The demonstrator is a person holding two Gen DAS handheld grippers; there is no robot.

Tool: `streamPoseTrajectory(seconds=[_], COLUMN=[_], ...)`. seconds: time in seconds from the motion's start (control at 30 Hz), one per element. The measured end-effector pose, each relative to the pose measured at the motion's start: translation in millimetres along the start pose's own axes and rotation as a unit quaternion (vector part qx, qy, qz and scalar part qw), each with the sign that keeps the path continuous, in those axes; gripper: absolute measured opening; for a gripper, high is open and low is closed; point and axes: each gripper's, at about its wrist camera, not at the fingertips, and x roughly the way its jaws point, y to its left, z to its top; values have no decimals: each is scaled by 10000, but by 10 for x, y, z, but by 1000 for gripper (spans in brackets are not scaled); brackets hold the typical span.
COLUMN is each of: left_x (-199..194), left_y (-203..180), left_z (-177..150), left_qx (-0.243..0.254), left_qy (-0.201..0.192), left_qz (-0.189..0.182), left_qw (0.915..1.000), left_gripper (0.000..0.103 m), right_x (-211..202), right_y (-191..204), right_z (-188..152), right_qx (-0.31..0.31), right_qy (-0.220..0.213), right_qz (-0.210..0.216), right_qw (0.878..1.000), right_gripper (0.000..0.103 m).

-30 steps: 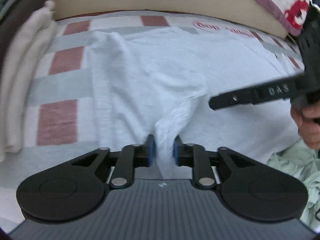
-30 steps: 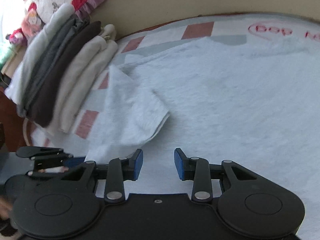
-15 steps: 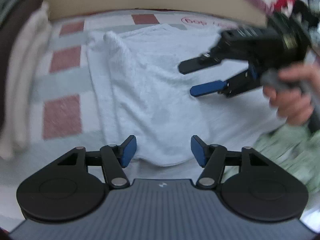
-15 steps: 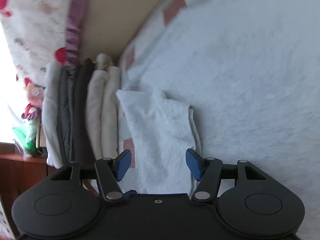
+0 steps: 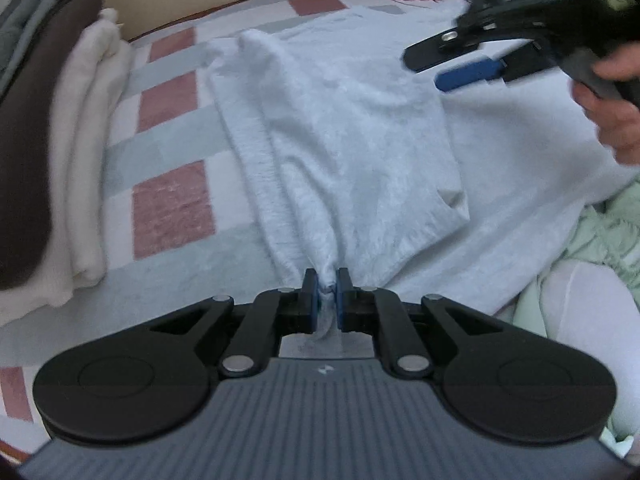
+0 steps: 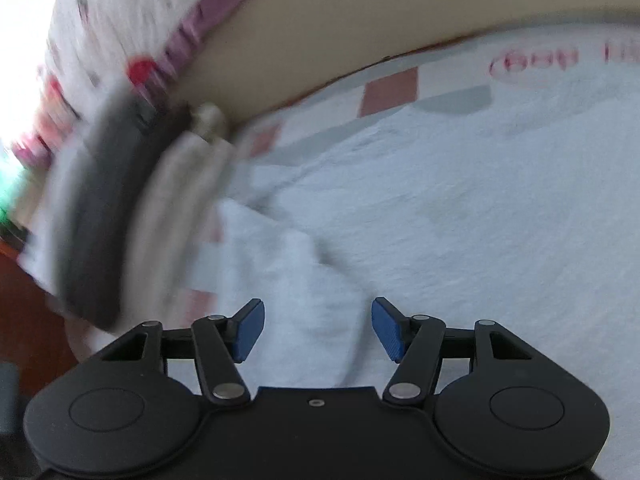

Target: Fold clothes

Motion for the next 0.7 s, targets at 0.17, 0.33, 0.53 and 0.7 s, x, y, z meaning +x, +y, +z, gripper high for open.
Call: streamPoseTrajectory(seconds=[0.17,0.33,0.53,0.7], left_x=[-56,-304,-38,139], left_y=[99,234,251,231], left_z=[1,65,178,120], left_qx=[-276,-601,-793,-837], left_qy=[-37,-944,-643,-128], left_qz=[-372,-1005,-1263,-1276], left_qw=[9989,9886,9867,9882], left_gripper=[18,34,34,34], right_x=[11,40,180,-68], right_y=[-70,-98,243,743], right_z=[-64,-83,-115,-91], right_qx=[352,119,-847,-2401], right_qy=[39,-89,-621,-1580], right_qz=[-19,-326,205,-605], right_qw=[9994,9994,9943,9559], right_gripper=[66,66,6,6])
